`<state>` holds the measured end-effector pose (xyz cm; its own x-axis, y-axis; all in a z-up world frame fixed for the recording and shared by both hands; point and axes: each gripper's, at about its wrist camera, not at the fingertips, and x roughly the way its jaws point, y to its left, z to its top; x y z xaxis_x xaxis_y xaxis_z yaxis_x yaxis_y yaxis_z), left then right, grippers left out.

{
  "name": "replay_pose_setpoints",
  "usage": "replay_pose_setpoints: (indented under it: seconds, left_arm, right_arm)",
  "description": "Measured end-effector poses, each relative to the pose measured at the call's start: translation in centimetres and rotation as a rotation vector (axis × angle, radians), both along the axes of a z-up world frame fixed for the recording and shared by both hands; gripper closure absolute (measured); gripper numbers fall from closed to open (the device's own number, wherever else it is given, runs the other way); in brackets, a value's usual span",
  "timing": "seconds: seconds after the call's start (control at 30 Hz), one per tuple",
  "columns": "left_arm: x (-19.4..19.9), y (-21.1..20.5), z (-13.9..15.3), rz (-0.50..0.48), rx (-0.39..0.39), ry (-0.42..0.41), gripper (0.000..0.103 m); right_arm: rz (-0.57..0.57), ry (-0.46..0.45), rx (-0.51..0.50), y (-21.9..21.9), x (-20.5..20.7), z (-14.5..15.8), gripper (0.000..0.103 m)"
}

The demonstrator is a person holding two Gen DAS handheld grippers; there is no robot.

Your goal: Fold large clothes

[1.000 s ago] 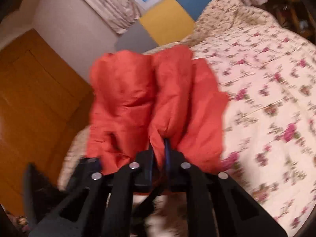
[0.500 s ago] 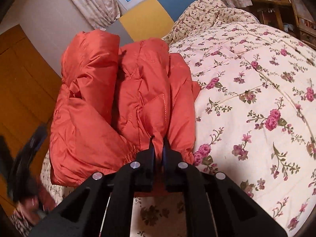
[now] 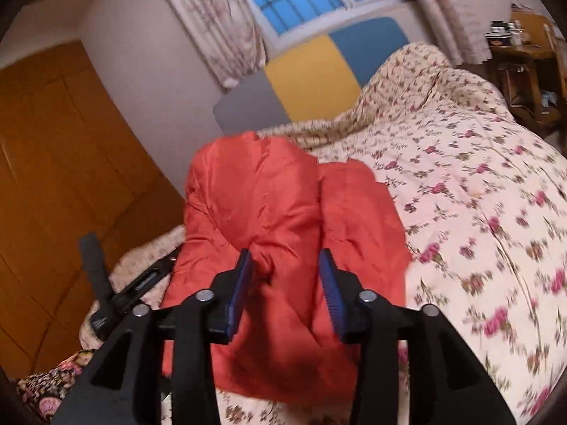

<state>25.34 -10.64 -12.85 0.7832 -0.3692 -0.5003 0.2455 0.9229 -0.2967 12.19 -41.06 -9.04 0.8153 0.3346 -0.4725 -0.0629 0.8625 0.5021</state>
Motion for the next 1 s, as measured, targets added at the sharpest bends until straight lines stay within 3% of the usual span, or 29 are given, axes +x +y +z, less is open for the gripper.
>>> replay_pose_setpoints:
  seconds: [0.07, 0.1, 0.2, 0.3, 0.4, 0.5, 0.63, 0.73, 0.8, 0.87, 1.0]
  left_arm:
    - [0.0, -0.6, 0.2, -0.011, 0.008, -0.002, 0.028]
    - [-0.1, -1.0, 0.4, -0.021, 0.017, -0.005, 0.030]
    - [-0.2, -2.1, 1.0, -0.024, 0.062, -0.017, 0.033]
    - [-0.1, -3.6, 1.5, -0.113, 0.037, -0.004, 0.033]
    - [-1.1, -7.1, 2.5, -0.179, 0.159, -0.061, 0.033]
    - [-1.7, -9.9, 3.0, -0.222, 0.236, -0.092, 0.032]
    - [-1.9, -12.4, 3.6, -0.176, 0.331, -0.120, 0.031]
    - [-1.9, -12.6, 3.5, -0.126, 0.347, -0.142, 0.017]
    - [-0.7, -13.2, 1.9, -0.181, 0.333, -0.064, 0.016]
    - [-0.1, -13.8, 0.6, -0.175, 0.371, -0.061, 0.006]
    - [-0.1, -13.7, 0.1, -0.167, 0.368, -0.067, 0.005]
  right_arm:
    - [0.016, 0.043, -0.010, 0.3, 1.9, -0.3, 0.066]
    - [0.025, 0.071, -0.008, 0.3, 2.9, -0.6, 0.084]
    - [0.034, 0.051, -0.055, 0.8, 3.1, -0.3, 0.093]
    - [-0.029, 0.024, -0.106, 0.6, 1.8, 0.2, 0.095]
    - [-0.099, 0.027, -0.107, -0.6, 1.0, -0.4, 0.095]
    - [-0.176, 0.087, -0.101, -2.3, 1.3, -2.6, 0.095]
    - [-0.245, 0.174, -0.033, -4.8, 2.0, -6.4, 0.096]
    - [-0.235, 0.208, 0.020, -5.6, 2.3, -8.8, 0.096]
    - [-0.230, 0.198, -0.018, -5.1, 2.6, -9.5, 0.096]
    - [-0.230, 0.181, -0.056, -4.6, 2.8, -9.8, 0.096]
    - [-0.235, 0.162, -0.072, -4.4, 2.4, -9.2, 0.093]
